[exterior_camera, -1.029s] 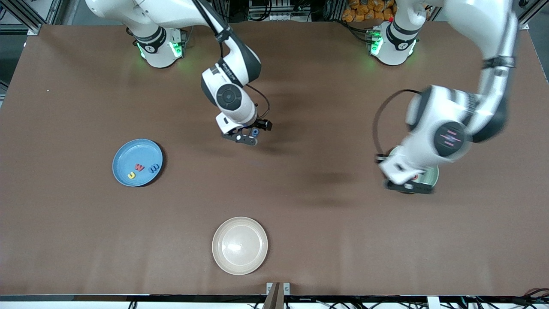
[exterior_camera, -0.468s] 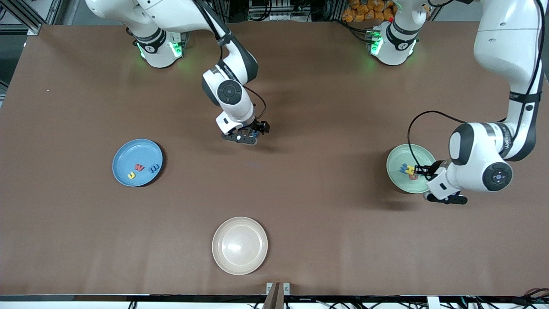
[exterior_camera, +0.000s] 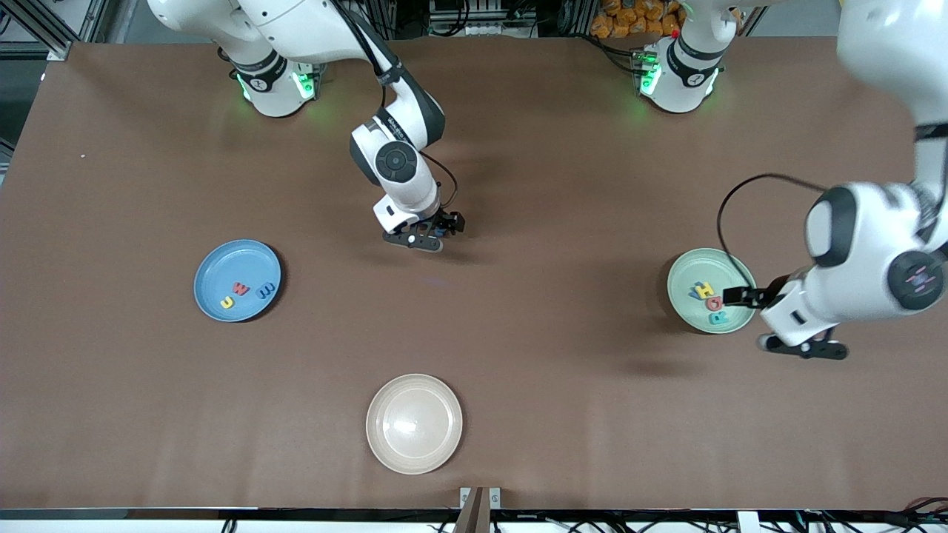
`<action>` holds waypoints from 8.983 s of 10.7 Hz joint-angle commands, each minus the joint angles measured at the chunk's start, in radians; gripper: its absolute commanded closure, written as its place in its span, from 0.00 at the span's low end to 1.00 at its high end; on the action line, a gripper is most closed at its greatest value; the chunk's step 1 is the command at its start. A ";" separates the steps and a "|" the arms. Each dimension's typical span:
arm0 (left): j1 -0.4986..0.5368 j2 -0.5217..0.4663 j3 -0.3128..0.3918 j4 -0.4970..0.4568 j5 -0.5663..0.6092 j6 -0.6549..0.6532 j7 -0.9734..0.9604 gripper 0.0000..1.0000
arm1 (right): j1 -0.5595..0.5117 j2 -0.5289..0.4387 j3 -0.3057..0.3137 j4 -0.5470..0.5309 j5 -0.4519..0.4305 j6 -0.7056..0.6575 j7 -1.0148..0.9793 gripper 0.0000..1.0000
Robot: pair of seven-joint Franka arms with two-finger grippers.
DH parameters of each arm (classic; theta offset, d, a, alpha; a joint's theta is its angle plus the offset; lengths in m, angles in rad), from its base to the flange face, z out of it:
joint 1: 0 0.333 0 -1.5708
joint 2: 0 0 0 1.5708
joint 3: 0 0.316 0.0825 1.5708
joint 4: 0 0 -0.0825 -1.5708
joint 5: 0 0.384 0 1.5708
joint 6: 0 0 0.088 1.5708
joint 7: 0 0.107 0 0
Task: Sort upper and lower case letters into plates
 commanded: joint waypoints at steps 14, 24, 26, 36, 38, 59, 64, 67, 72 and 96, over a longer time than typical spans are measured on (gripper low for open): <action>-0.001 -0.382 -0.027 0.043 0.001 -0.202 0.001 0.00 | -0.008 0.042 0.029 0.019 -0.001 0.033 0.055 0.55; -0.073 -0.348 0.013 0.084 0.008 -0.230 -0.003 0.00 | -0.106 -0.059 0.032 0.072 -0.001 -0.129 0.024 1.00; -0.075 -0.348 0.019 0.086 0.013 -0.230 -0.007 0.00 | -0.191 -0.113 0.030 0.071 -0.001 -0.221 -0.040 1.00; -0.056 -0.364 0.014 0.080 -0.045 -0.230 -0.006 0.00 | -0.612 -0.141 -0.200 0.099 -0.018 -0.477 -0.678 1.00; -0.053 -0.368 0.014 0.075 -0.048 -0.243 0.004 0.00 | -0.609 -0.106 -0.246 0.097 -0.036 -0.415 -0.678 1.00; -0.052 -0.378 0.031 0.052 -0.036 -0.246 -0.013 0.00 | -0.568 -0.455 -0.202 0.585 -0.215 -1.154 -0.712 0.00; -0.053 -0.377 0.025 0.054 -0.036 -0.246 -0.015 0.00 | -0.735 -0.471 -0.016 0.583 -0.246 -1.188 -0.801 0.00; -0.052 -0.381 0.025 0.060 -0.036 -0.248 -0.016 0.00 | -0.735 -0.471 -0.013 0.579 -0.246 -1.197 -0.797 0.00; -0.052 -0.379 0.028 0.063 -0.033 -0.246 -0.015 0.00 | -0.735 -0.521 -0.010 0.505 -0.246 -1.191 -0.783 0.00; -0.044 -0.365 0.040 0.098 -0.033 -0.243 -0.063 0.00 | -0.741 -0.518 -0.014 0.510 -0.242 -1.168 -0.797 0.00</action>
